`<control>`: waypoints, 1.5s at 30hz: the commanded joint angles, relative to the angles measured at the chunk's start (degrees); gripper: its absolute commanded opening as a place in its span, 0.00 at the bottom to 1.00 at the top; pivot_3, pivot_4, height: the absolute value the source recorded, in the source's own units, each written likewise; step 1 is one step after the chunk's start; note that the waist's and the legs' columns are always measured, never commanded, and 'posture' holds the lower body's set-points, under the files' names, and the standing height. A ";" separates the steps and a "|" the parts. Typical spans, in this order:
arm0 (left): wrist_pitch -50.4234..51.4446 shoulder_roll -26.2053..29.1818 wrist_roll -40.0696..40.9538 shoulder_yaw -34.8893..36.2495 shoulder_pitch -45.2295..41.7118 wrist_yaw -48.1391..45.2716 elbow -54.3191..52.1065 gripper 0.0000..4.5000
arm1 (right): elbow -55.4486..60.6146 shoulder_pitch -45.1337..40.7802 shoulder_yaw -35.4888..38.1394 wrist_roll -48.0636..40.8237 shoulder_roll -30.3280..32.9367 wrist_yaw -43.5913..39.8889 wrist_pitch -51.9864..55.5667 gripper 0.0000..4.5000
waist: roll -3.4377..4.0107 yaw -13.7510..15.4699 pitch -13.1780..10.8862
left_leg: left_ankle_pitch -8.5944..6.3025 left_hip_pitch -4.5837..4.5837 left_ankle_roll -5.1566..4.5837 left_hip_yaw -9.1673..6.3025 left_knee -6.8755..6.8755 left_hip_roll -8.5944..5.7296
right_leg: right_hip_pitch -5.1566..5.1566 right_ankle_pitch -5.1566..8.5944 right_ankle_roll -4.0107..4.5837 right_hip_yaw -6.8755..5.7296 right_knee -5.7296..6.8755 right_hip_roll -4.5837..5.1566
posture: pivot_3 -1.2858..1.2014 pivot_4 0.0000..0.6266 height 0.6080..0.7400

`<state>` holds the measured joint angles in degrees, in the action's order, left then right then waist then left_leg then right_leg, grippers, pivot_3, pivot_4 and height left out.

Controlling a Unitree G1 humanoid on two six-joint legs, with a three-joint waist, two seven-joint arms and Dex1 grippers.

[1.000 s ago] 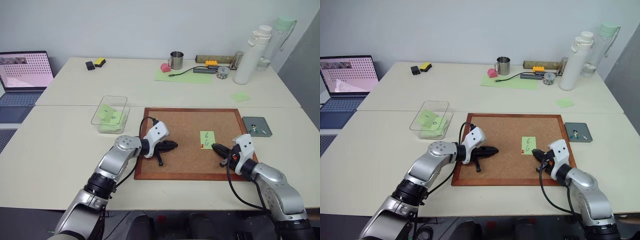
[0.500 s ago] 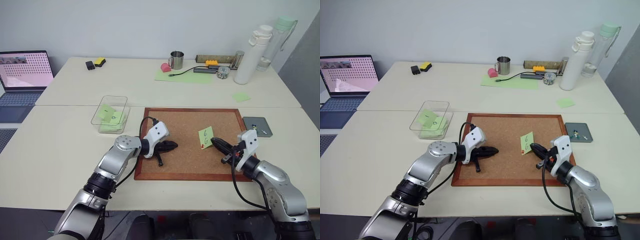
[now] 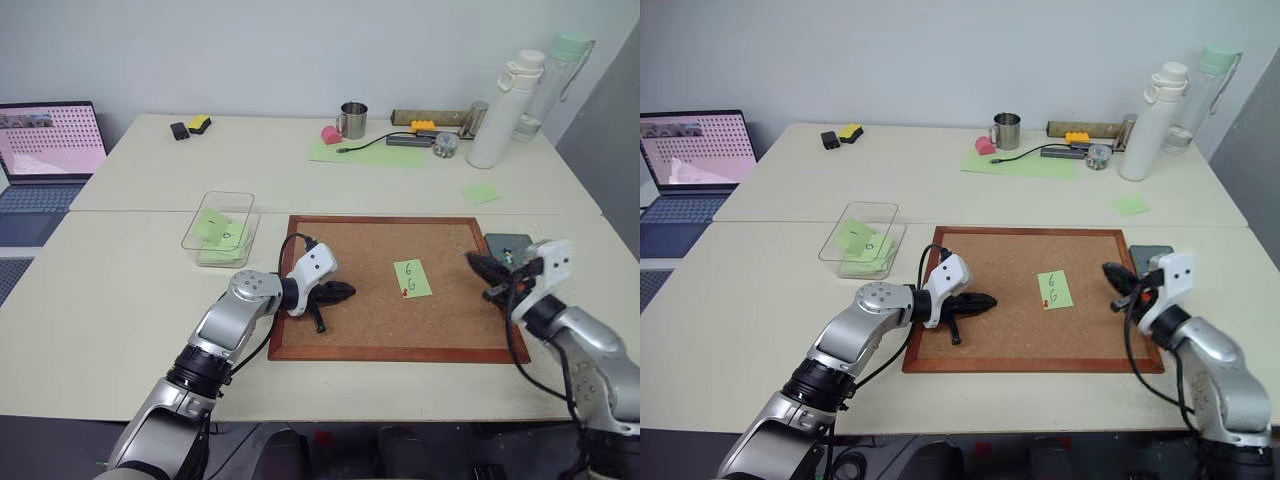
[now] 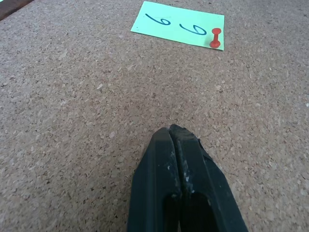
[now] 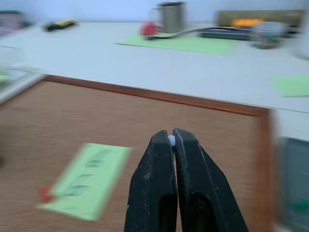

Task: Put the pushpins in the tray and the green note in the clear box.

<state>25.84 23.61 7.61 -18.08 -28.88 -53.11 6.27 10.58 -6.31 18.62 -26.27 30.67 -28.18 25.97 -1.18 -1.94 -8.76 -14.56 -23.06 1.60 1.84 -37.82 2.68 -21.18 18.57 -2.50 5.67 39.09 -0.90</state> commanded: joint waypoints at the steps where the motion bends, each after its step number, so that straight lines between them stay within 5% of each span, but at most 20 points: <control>1: 2.23 1.38 -1.83 -1.82 1.68 -0.46 1.95 0.00 | -7.50 -4.48 2.57 3.51 3.23 2.40 -2.12 0.01 | 0.01 -0.04 0.00 | 0.00 0.01 0.00 0.02 0.00 -0.02 | 0.00 0.00 0.00 0.02 0.00 -0.02 | 0.52 0.24 1.00; 10: 2.42 1.71 -1.74 -1.69 1.80 -0.51 1.52 0.00 | -23.43 -13.17 2.28 4.96 5.05 1.88 -2.04 0.01 | 0.02 -0.03 0.00 | 0.00 0.02 0.00 0.02 0.01 0.01 | 0.00 0.00 0.00 0.05 -0.01 -0.01 | 0.52 0.24 1.00; 25: 3.15 2.00 -1.52 -1.30 2.58 0.06 0.25 0.00 | -28.26 -16.81 2.07 4.29 5.12 -0.79 -4.50 0.65 | 0.04 -0.15 -0.01 | 0.00 0.02 0.00 0.04 0.04 0.04 | 0.01 0.00 0.00 0.08 -0.03 0.00 | 0.52 0.24 1.00; 34: 2.88 1.91 -1.54 -1.39 2.51 -0.01 0.54 0.00 | -2.17 -4.85 -3.86 -3.31 1.18 -8.95 0.00 0.65 | 0.05 -0.07 0.00 | 0.00 0.01 0.00 0.01 0.07 0.05 | 0.01 0.00 0.00 0.05 -0.04 -0.02 | 0.52 0.24 1.00; 45: 2.56 1.58 -1.59 -1.60 1.83 -0.19 1.31 0.00 | 10.45 2.38 -19.12 3.14 -6.23 -1.12 4.35 0.65 | 0.02 -0.07 0.00 | 0.00 -0.01 0.01 -0.04 0.02 0.06 | 0.01 0.00 0.00 -0.01 -0.03 0.01 | 0.52 0.24 1.00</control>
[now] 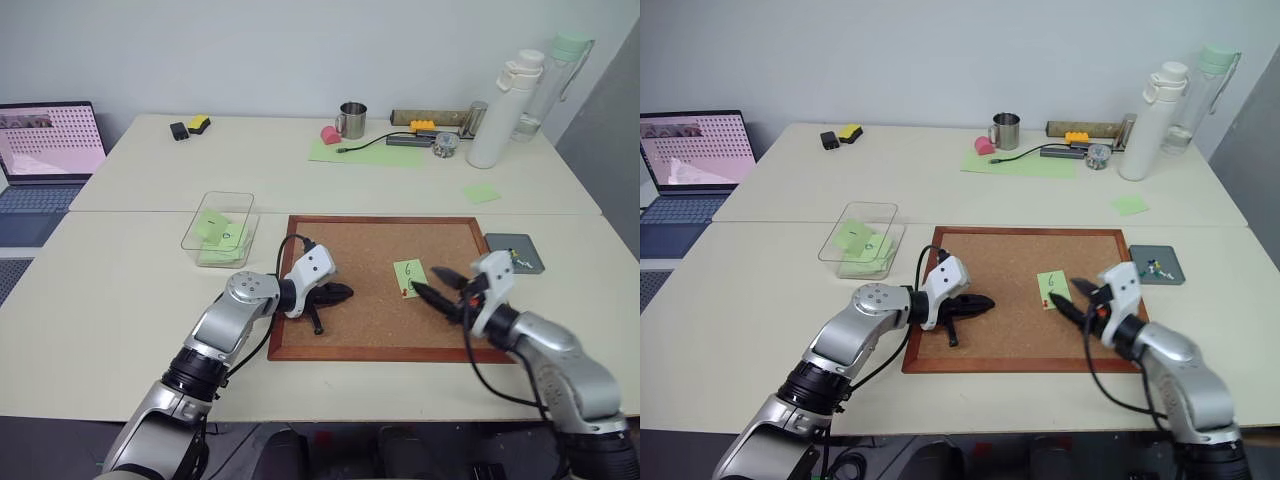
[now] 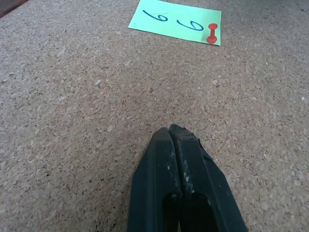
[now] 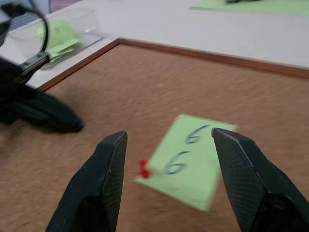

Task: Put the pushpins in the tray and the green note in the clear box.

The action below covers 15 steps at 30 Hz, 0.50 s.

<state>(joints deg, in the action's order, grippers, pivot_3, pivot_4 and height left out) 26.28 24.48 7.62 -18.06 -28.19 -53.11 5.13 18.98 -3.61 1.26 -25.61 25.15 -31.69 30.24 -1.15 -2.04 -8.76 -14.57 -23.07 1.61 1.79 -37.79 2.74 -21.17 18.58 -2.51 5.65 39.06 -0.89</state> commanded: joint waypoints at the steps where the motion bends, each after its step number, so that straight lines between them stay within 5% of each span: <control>1: 2.15 0.73 -1.57 -1.64 1.18 -0.20 2.34 0.00 | 1.56 -0.49 -2.64 3.26 -1.21 3.10 0.24 0.65 | -0.01 0.05 0.00 | 0.00 -0.01 0.00 0.01 -0.01 -0.01 | 0.00 0.00 0.00 0.00 0.00 0.01 | 0.52 0.24 1.00; 10: 2.85 0.87 -1.36 -1.62 1.90 0.00 1.13 0.00 | -2.80 -1.92 -4.40 6.61 -4.14 6.19 0.27 0.65 | -0.02 0.06 -0.01 | 0.00 0.00 0.00 0.01 -0.01 -0.02 | -0.01 0.00 0.00 -0.01 -0.01 0.01 | 0.52 0.24 1.00; 15: 3.27 1.05 -1.31 -1.43 2.33 0.21 0.50 0.00 | -2.90 -2.02 -4.24 6.19 -4.73 5.67 0.33 0.38 | -0.03 0.03 -0.01 | 0.00 0.00 0.00 0.00 0.00 -0.01 | -0.01 0.00 0.00 -0.01 -0.01 -0.02 | 0.52 0.24 1.00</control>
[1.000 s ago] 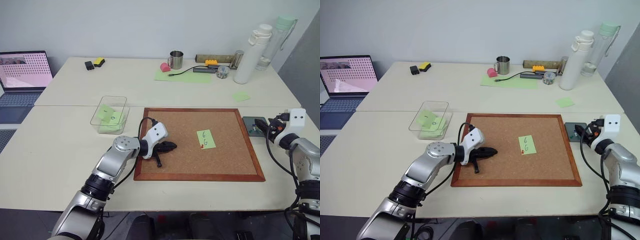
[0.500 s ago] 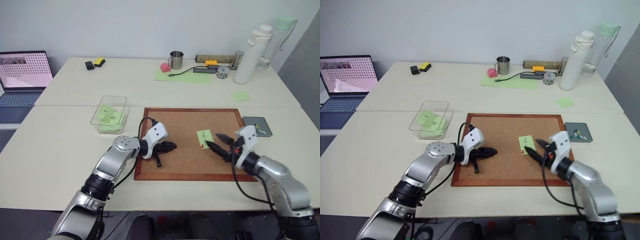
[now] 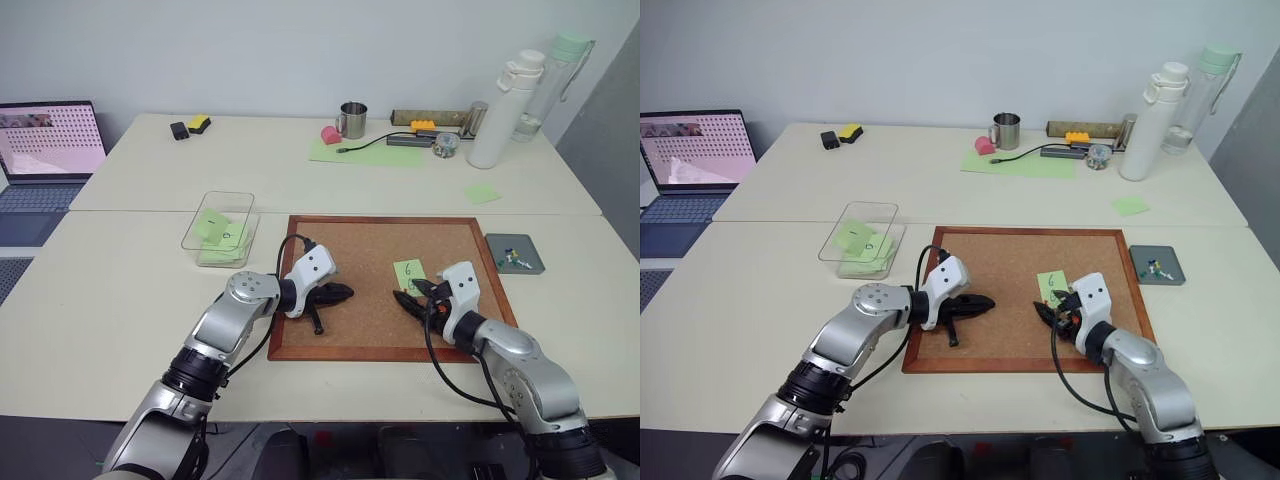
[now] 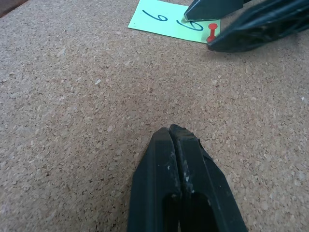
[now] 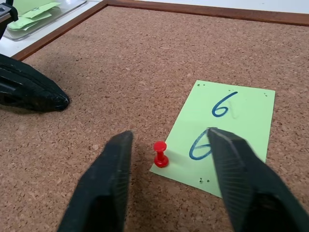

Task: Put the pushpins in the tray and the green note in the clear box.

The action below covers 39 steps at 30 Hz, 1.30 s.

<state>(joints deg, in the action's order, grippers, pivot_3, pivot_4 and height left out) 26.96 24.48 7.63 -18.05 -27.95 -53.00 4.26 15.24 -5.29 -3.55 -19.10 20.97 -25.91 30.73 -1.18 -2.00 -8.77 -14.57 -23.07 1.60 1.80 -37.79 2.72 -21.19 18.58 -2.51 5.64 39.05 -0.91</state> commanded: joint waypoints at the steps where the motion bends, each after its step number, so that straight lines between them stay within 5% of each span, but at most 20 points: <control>1: 2.69 1.06 -1.32 -1.40 2.15 0.15 1.25 0.00 | 0.84 -0.34 0.57 -0.36 -0.60 -0.22 -0.18 0.32 | 0.00 -0.01 0.00 | 0.00 0.00 0.00 0.00 0.00 0.00 | 0.00 0.00 0.00 0.00 0.00 0.00 | 0.52 0.24 1.00; 8: 3.08 1.16 -1.19 -1.24 2.50 0.28 0.70 0.00 | 1.41 0.02 0.64 -0.69 -0.85 -0.98 -0.05 0.00 | 0.00 -0.03 0.00 | 0.00 -0.01 0.00 0.00 0.00 0.00 | -0.01 0.00 0.00 0.01 0.00 0.00 | 0.52 0.24 1.00; 28: 1.15 -1.34 0.28 0.43 2.06 1.39 0.93 0.00 | 8.85 -2.34 2.86 0.34 3.91 -2.29 -1.17 0.00 | -0.05 0.09 0.01 | 0.00 -0.18 0.00 -0.06 -0.01 0.00 | -0.15 0.00 0.00 -0.05 -0.02 0.01 | 0.52 0.24 1.00; 39: 37.08 -16.49 35.80 28.45 -4.27 12.61 -5.70 0.47 | 11.14 -3.53 1.01 4.37 7.91 -4.67 -4.33 0.00 | -0.12 0.36 -0.08 | 0.01 -0.82 0.01 -0.36 -0.23 -0.03 | -0.54 -0.01 -0.01 -0.27 0.04 0.07 | 0.52 0.24 1.00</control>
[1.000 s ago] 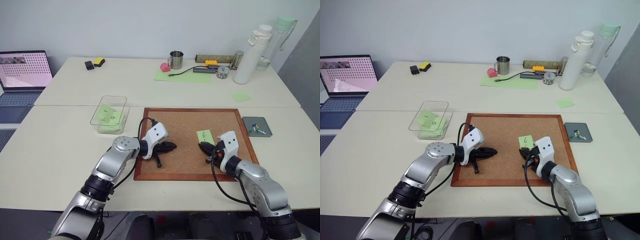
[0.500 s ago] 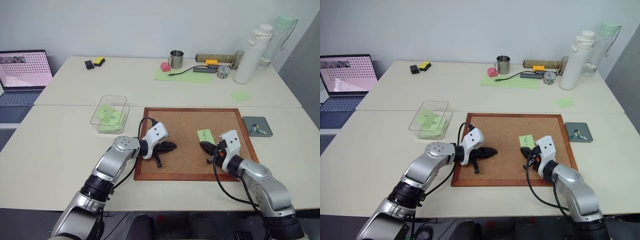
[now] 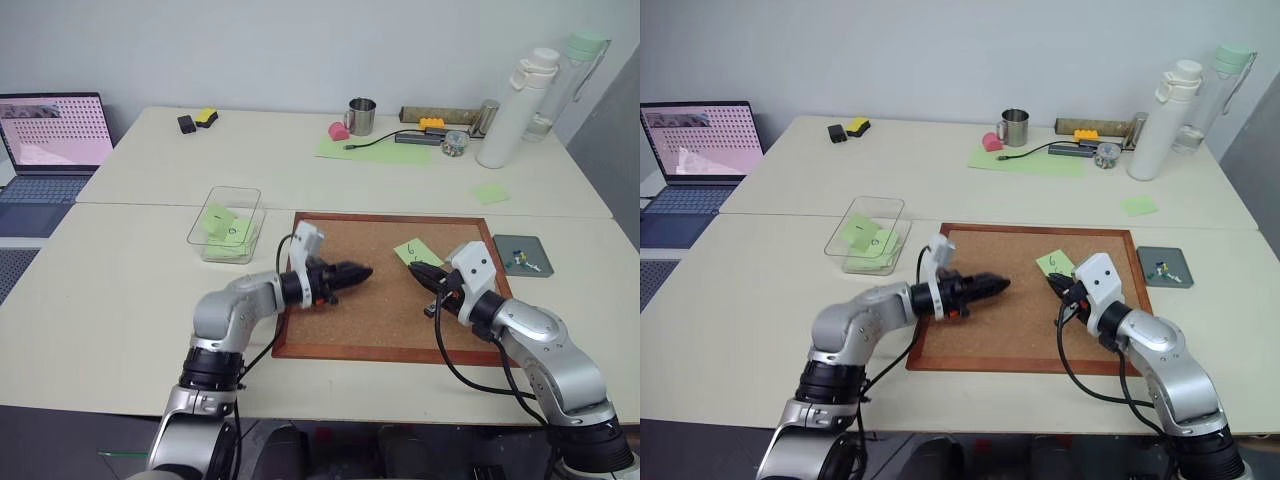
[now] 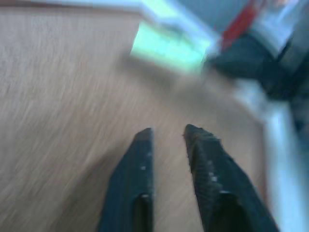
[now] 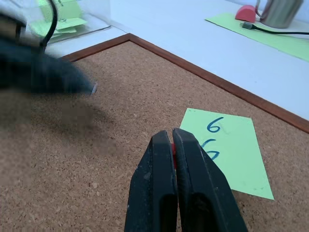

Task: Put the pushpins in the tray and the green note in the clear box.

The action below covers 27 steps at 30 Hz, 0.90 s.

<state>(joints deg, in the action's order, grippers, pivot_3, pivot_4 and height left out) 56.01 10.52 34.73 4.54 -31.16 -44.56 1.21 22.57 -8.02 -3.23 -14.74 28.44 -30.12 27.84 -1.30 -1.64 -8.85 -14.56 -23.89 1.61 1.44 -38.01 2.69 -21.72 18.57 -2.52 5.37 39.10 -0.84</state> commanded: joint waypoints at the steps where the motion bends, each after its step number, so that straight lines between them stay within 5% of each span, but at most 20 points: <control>1: 9.94 -3.42 10.49 7.22 -1.09 5.59 -2.93 0.52 | 4.23 -0.85 0.64 0.12 0.41 -0.35 -1.46 0.00 | 0.00 -0.03 0.00 | 0.00 -0.01 0.00 0.00 0.00 0.00 | -0.01 0.00 0.00 0.00 -0.02 0.01 | 0.52 0.24 1.00; 12: 17.85 -13.31 23.52 18.45 -1.05 22.83 -2.49 0.98 | 10.13 -2.55 0.98 0.00 -0.47 1.46 -0.56 0.00 | -0.02 -0.03 -0.01 | 0.01 0.01 0.03 -0.04 -0.01 -0.03 | 0.02 0.00 0.00 0.05 -0.01 0.05 | 0.52 0.24 1.00; 27: 14.00 -17.16 28.38 18.34 -4.79 30.58 3.02 0.99 | 15.98 -3.92 -2.76 -0.68 -1.36 0.47 -0.12 0.00 | -0.02 0.03 -0.01 | 0.11 0.02 0.19 -0.06 -0.02 -0.08 | 0.04 -0.01 0.00 0.03 -0.03 0.05 | 0.52 0.24 1.00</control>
<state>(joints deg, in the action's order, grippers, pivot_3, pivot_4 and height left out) 71.25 -6.16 61.13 23.30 -34.47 -14.10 4.64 35.96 -11.56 -5.69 -15.73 26.59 -28.95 28.49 -1.32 -1.61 -8.86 -14.45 -23.87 1.81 1.39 -38.04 2.61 -21.68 18.56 -2.52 5.40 39.07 -0.79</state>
